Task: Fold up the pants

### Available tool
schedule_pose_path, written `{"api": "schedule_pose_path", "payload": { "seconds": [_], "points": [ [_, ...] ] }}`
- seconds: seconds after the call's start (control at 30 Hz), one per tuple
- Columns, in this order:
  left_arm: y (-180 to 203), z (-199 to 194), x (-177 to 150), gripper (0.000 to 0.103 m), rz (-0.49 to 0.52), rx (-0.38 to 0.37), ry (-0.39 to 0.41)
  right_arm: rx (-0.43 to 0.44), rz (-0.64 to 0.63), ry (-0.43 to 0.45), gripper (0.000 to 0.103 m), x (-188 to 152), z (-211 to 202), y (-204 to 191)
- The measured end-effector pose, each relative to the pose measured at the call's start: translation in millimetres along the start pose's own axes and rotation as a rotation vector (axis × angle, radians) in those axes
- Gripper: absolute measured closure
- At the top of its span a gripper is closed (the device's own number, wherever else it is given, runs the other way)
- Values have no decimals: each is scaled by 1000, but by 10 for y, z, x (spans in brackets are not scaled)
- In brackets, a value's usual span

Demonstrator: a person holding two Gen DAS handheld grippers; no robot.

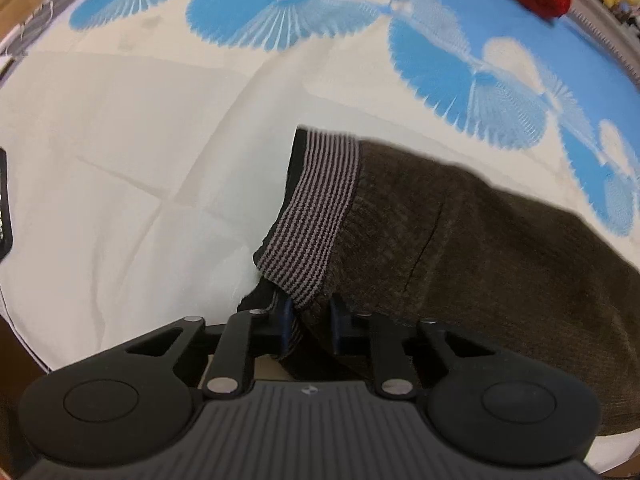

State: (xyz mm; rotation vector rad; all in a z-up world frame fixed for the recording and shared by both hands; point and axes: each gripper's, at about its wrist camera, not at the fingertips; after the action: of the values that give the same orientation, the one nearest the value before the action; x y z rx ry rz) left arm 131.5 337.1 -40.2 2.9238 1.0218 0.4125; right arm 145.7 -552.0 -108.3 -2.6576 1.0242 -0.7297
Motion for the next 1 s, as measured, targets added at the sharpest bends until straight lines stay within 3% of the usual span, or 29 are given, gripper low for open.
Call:
{"api": "schedule_pose_path", "payload": {
  "seconds": [0.13,0.2,0.27,0.33,0.4,0.43,0.5,0.6,0.67,0.77,0.87,0.93,1.0],
  "points": [
    [-9,-361,-55,88,44,-58,122,69,-44,202,95,45,-517,-185],
    [10,-397,-109,88,86,-50,123,45,-59,251,95,22,-650,-213],
    [21,-285,-161,88,130,-15,58,-19,-62,200,95,11,-578,-152],
    [53,-121,-213,85,194,32,-19,-82,-39,73,95,-9,-332,-36],
    [61,-54,-228,77,230,70,-45,-115,-54,-44,92,-26,-76,32],
    [72,-73,-222,65,240,89,-25,-145,-64,-68,91,-32,-8,52],
    [71,-182,-178,56,224,102,46,-232,-76,-25,87,-14,-51,61],
    [155,-433,-137,55,225,96,221,-323,-122,115,80,45,-290,-31],
    [296,-509,-149,55,260,39,284,-267,-179,196,80,70,-411,-137],
    [530,-374,-217,56,336,-65,214,-95,-308,190,77,26,-358,-360],
    [720,3,-333,56,450,-14,71,40,-348,42,75,-61,-82,-502],
    [767,351,-435,55,535,96,-52,26,-365,-65,74,-141,140,-536],
    [811,341,-410,56,556,89,-38,-77,-405,-156,73,-208,342,-534]
  ]
}}
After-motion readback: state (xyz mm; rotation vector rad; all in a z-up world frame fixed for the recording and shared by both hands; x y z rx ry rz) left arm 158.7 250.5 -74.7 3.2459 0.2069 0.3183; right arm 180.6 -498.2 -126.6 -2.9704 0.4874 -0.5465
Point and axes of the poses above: each gripper's, at about its wrist camera, not at the fingertips, and z roughly the way its jaws point, y to its right, x to its top, and after that the axes turned 10 degrees about -z, right-handed
